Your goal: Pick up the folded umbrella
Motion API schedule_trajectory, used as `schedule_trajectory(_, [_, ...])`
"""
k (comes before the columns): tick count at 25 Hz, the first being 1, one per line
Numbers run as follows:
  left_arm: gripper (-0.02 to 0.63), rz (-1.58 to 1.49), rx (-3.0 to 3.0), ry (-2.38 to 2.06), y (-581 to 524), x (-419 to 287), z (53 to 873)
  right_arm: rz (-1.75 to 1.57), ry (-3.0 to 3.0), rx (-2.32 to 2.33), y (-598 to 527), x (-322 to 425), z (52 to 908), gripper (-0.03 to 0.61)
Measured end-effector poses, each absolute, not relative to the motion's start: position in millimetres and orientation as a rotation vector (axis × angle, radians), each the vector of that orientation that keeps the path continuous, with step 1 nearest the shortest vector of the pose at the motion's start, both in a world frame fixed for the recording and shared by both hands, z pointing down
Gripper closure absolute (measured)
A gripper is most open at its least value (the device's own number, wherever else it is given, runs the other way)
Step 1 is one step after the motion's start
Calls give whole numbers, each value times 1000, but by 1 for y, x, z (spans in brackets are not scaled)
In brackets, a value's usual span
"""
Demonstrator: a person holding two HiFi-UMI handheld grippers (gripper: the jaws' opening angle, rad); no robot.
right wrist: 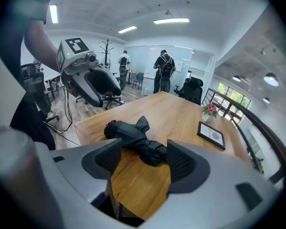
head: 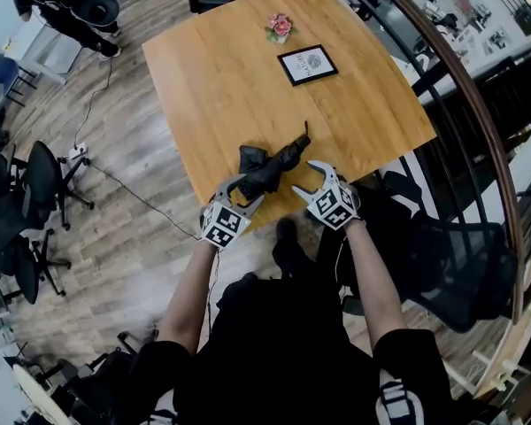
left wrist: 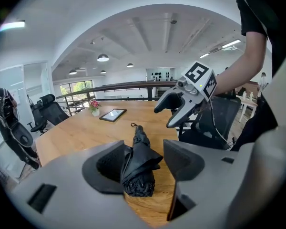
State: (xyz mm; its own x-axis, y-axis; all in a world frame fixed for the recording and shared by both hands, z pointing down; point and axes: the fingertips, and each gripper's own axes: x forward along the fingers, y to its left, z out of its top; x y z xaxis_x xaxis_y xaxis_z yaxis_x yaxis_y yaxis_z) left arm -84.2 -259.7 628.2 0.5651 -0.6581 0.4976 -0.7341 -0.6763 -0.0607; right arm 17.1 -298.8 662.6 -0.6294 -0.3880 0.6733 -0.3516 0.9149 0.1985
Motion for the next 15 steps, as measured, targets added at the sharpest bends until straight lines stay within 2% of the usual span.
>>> schedule_trajectory(15, [342, 803, 2511, -1191, -286, -67, 670, -157, -2267, 231, -343, -3, 700, 262])
